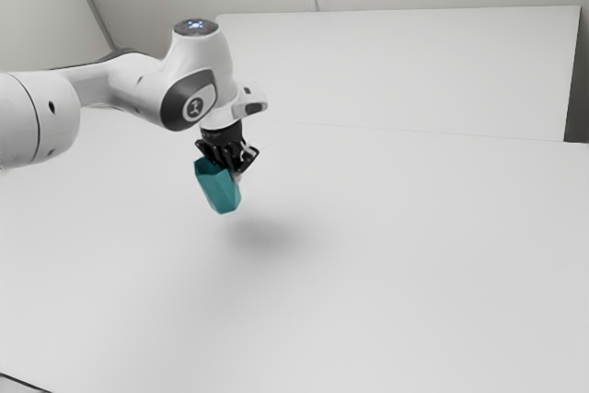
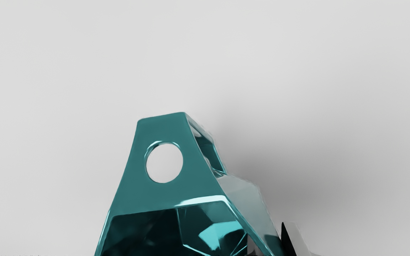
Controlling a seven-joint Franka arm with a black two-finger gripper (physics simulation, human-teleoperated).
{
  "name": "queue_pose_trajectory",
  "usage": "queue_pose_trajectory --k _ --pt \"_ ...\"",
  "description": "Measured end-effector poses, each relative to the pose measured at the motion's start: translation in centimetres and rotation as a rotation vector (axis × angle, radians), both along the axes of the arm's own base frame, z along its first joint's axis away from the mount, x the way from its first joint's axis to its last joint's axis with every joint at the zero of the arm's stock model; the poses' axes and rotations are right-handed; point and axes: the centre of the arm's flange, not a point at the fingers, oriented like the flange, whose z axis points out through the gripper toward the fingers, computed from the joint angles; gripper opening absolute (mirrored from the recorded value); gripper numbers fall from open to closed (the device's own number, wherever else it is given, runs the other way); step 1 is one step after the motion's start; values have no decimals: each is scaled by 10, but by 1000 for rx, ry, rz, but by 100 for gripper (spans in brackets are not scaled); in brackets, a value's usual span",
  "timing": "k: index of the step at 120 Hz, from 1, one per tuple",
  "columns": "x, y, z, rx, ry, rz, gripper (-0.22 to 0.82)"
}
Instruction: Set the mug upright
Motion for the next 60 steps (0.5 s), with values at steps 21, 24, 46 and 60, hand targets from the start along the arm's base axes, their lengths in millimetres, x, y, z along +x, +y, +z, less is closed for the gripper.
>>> queue_pose_trajectory --k 21,24,46,60 --pt "3 -2 -22 31 40 8 -17" --pt "3 -3 -26 34 47 10 -17" --pt "5 -2 -53 46 87 29 -17" --pt "5 -5 -55 48 93 34 -14"
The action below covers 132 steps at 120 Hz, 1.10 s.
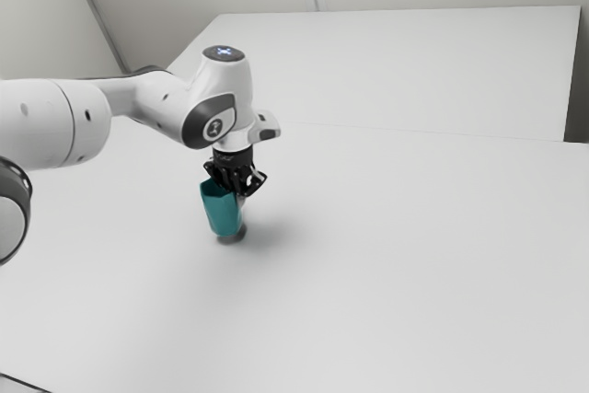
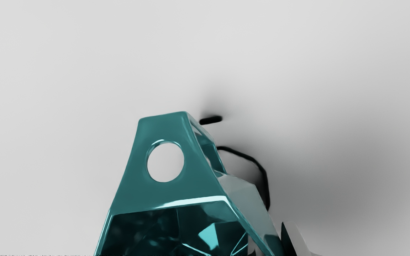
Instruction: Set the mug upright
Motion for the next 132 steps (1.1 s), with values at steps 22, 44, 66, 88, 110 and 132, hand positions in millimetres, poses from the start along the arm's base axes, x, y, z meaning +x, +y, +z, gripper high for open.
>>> queue_pose_trajectory --k 22,44,66,88,110,132 --pt "1 -3 -1 -6 4 6 16" --pt "9 -8 13 -25 -24 14 42" --pt "15 -24 20 -53 -44 9 52" --pt "8 -35 76 -88 -118 2 57" --pt "-12 -26 175 -139 -212 -34 59" --pt "-15 -2 243 -171 -206 -63 60"
